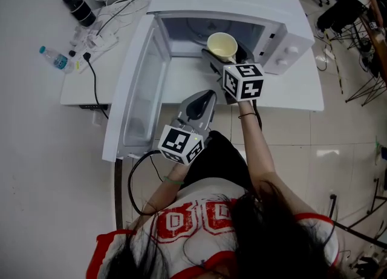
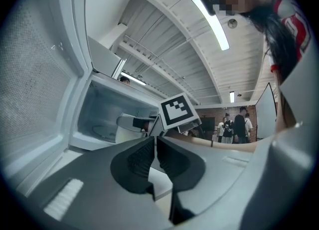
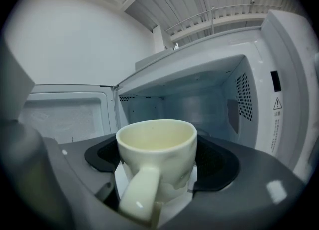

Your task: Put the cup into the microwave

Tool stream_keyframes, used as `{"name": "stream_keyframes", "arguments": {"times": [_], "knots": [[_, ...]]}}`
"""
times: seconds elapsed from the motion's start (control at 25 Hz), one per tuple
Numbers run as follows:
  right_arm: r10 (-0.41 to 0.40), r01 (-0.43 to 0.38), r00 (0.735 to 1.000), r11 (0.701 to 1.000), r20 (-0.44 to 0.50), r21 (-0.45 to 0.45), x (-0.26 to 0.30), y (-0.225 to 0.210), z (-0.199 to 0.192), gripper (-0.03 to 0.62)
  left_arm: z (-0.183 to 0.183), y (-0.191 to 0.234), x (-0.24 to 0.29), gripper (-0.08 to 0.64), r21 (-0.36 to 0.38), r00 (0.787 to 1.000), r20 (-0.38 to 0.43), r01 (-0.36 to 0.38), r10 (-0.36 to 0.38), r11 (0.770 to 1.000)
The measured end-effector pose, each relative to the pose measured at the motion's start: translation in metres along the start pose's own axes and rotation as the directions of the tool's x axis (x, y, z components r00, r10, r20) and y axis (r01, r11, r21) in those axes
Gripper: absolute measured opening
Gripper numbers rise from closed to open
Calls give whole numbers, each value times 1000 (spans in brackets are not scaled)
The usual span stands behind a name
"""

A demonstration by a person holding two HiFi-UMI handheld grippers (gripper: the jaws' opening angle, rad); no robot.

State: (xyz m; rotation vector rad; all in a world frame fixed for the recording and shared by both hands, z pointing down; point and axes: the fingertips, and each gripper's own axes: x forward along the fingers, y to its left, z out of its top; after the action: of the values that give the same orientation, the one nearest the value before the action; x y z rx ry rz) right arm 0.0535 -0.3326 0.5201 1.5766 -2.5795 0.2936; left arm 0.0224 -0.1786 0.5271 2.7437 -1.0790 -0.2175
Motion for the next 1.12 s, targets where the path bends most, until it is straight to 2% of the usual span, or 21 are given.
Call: {"name": "stream_keyframes", "arguments": {"times": [0.44, 0.68, 1.12], "knots": [[-39, 39, 999, 994, 0, -101, 51, -16, 6, 442, 0, 3, -3, 2, 2, 1000, -2, -13, 13, 1000], [-50, 53, 998, 994, 31, -100, 71, -24, 9, 442, 3, 4, -1, 2, 17, 1000, 7, -10, 9, 1000], [-67, 68, 998, 996, 9, -59, 95, -39, 11, 442, -6, 2, -1, 2, 22, 1000, -24, -1, 2, 1000]]}}
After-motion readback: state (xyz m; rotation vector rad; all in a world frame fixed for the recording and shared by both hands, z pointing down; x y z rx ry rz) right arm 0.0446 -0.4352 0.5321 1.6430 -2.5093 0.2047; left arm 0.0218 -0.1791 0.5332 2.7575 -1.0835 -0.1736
